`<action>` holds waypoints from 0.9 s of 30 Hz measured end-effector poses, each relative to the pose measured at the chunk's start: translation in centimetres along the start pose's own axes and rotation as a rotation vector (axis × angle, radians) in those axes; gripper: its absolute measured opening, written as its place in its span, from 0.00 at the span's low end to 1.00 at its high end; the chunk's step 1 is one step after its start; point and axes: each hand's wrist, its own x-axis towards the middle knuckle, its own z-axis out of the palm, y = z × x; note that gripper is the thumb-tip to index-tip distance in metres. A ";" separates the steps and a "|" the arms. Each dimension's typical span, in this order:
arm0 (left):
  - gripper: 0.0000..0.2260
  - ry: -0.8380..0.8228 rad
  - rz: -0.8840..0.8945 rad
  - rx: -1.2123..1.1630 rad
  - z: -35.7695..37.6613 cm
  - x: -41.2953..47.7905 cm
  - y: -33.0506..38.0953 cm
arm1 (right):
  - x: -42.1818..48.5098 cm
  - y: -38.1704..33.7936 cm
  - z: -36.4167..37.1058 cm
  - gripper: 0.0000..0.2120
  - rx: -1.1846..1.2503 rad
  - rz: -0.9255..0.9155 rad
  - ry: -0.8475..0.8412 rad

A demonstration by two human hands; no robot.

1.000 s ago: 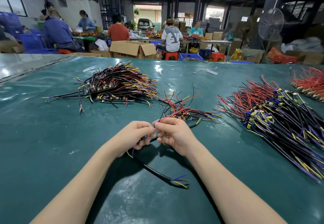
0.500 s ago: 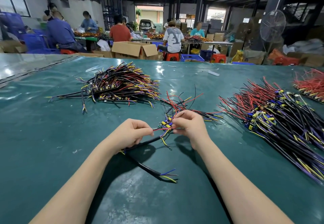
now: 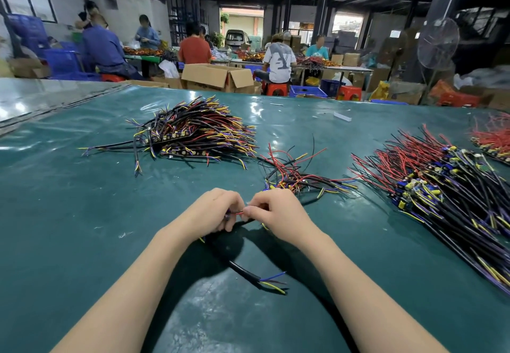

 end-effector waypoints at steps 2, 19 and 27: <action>0.14 -0.003 0.013 0.005 -0.1 -0.1 0.0 | 0.0 0.0 -0.5 0.09 0.173 0.035 -0.051; 0.12 -0.088 0.025 -0.019 -1.8 -0.4 -0.6 | -1.1 3.1 -2.6 0.14 0.908 0.268 -0.330; 0.14 0.044 0.014 0.210 -1.0 0.3 -1.2 | -0.4 3.0 -1.8 0.15 0.393 0.357 -0.099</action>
